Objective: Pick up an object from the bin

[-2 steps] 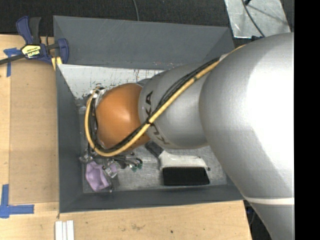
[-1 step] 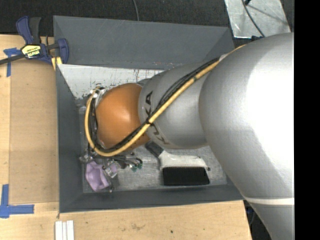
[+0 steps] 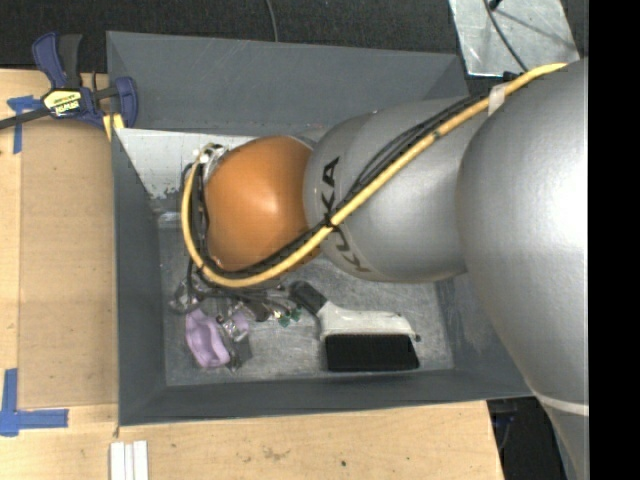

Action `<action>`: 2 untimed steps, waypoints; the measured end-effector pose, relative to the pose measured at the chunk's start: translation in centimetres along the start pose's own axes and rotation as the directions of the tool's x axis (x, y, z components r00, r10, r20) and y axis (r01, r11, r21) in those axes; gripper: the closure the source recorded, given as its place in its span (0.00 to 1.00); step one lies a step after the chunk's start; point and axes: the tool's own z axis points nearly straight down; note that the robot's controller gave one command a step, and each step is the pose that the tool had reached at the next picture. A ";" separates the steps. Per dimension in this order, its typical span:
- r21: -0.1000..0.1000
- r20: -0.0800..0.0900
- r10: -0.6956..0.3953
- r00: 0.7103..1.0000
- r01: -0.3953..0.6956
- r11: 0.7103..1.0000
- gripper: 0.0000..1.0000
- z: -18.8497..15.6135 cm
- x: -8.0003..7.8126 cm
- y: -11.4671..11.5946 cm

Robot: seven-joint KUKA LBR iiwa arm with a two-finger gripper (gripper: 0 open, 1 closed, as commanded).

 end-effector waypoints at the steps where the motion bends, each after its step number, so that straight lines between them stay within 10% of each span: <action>1: 0.003 0.011 -0.001 1.000 0.001 1.000 1.00 -4.5 -0.3 -0.1; 2: 0.001 0.006 -0.006 1.000 0.006 1.000 1.00 -4.2 -0.1 -0.2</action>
Offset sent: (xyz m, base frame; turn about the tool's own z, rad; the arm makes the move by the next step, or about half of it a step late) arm 0.0018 -0.0029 0.0370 -0.0134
